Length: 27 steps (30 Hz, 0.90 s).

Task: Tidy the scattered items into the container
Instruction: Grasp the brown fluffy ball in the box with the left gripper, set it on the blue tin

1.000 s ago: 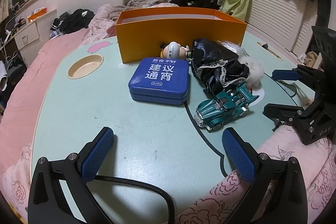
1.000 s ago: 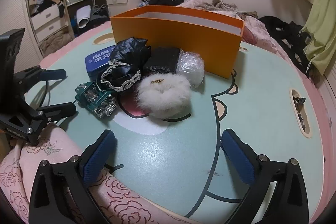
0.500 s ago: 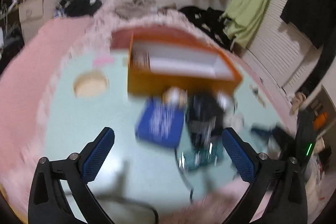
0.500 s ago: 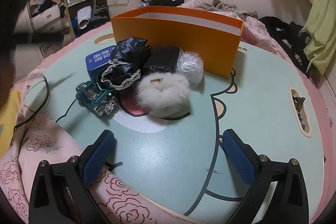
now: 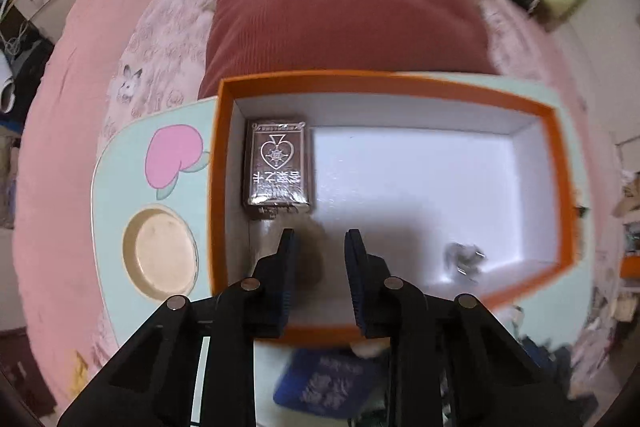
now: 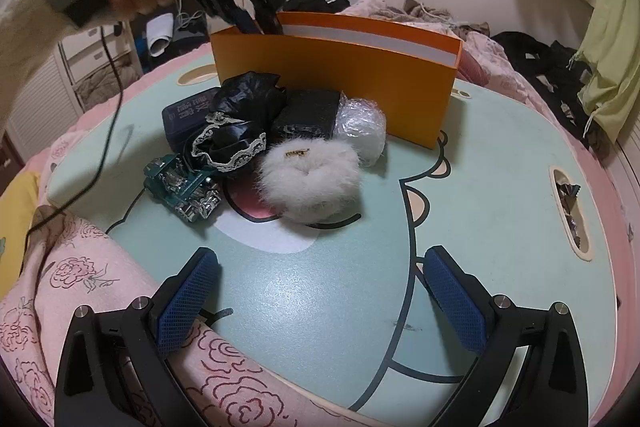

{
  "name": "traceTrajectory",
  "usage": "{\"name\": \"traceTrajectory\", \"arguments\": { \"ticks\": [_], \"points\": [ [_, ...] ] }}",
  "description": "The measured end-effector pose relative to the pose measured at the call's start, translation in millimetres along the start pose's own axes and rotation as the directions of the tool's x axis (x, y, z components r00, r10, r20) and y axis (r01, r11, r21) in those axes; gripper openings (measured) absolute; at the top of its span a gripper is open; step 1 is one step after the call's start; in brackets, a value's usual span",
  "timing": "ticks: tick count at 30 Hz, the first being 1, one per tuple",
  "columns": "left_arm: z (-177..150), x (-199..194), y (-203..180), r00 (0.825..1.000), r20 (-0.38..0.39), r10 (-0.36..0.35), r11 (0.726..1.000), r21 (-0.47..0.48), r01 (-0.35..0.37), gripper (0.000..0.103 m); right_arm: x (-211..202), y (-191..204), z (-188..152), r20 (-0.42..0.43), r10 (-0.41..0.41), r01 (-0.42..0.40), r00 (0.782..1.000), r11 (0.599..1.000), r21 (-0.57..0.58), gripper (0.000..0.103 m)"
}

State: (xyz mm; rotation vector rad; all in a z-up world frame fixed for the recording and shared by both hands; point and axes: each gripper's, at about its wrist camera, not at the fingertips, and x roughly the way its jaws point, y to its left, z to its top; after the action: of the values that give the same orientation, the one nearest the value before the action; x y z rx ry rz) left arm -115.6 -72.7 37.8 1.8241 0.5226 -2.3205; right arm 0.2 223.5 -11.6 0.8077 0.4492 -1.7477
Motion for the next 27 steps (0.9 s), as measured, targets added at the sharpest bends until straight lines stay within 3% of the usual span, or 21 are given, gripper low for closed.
{"name": "traceTrajectory", "arguments": {
  "ticks": [4, 6, 8, 10, 11, 12, 15, 17, 20, 21, 23, 25, 27],
  "points": [
    [0, 17, -11, 0.983, 0.001, 0.183, 0.982, 0.052, -0.183, 0.029, 0, 0, 0, 0.000, 0.000, 0.000, 1.000, 1.000, -0.001, 0.103],
    [-3, 27, -21, 0.974, -0.016, 0.226, 0.969, 0.107, -0.223, 0.055, 0, 0, 0, 0.000, 0.000, 0.000, 1.000, 1.000, 0.000, 0.103],
    [-5, 27, -26, 0.969, 0.024, 0.247, 0.961, 0.119, -0.248, 0.054, -1, -1, 2, 0.000, -0.001, 0.001, 1.000, 1.000, 0.001, 0.103],
    [-6, 26, -23, 0.984, 0.011, 0.177, 0.978, 0.113, -0.177, 0.037, -1, -1, 2, 0.000, -0.001, 0.001, 1.000, 1.000, 0.000, 0.103],
    [-7, 27, -18, 0.996, -0.016, 0.089, 0.991, 0.098, -0.087, 0.015, -1, -1, 2, 0.000, -0.001, 0.001, 1.000, 1.000, 0.000, 0.103],
    [-7, 27, -13, 0.998, -0.029, 0.047, 0.996, 0.076, -0.045, 0.014, -1, -1, 2, 0.000, -0.001, 0.001, 1.000, 1.000, 0.000, 0.103],
    [-10, 24, -5, 1.000, -0.007, 0.030, 0.997, 0.074, -0.030, 0.014, -1, -1, 2, 0.000, -0.001, 0.001, 1.000, 1.000, 0.000, 0.103],
    [-14, 9, 3, 0.998, 0.032, -0.058, 0.997, 0.055, 0.056, 0.014, -1, -1, 2, 0.000, -0.001, 0.001, 1.000, 1.000, 0.000, 0.103],
    [-29, -32, 10, 0.975, 0.131, -0.179, 0.983, 0.059, 0.172, 0.014, -1, 0, 2, 0.000, -0.002, 0.002, 1.000, 1.000, 0.001, 0.103],
    [-33, -48, 9, 0.961, 0.184, -0.206, 0.979, 0.034, 0.203, 0.014, -1, 0, 3, 0.001, -0.002, 0.002, 1.000, 1.000, 0.001, 0.103],
    [-53, -79, 11, 0.928, 0.236, -0.288, 0.958, 0.071, 0.279, 0.014, -1, 0, 2, 0.001, -0.002, 0.002, 1.000, 1.000, 0.000, 0.103],
    [-62, -95, 5, 0.907, 0.258, -0.332, 0.943, 0.107, 0.315, 0.014, -1, -1, 2, 0.001, -0.002, 0.002, 1.000, 1.000, 0.000, 0.103],
    [-75, -97, -1, 0.907, 0.267, -0.326, 0.945, 0.137, 0.299, 0.015, -1, -1, 2, 0.001, -0.001, 0.001, 1.000, 1.000, 0.000, 0.103]
  ]
}}
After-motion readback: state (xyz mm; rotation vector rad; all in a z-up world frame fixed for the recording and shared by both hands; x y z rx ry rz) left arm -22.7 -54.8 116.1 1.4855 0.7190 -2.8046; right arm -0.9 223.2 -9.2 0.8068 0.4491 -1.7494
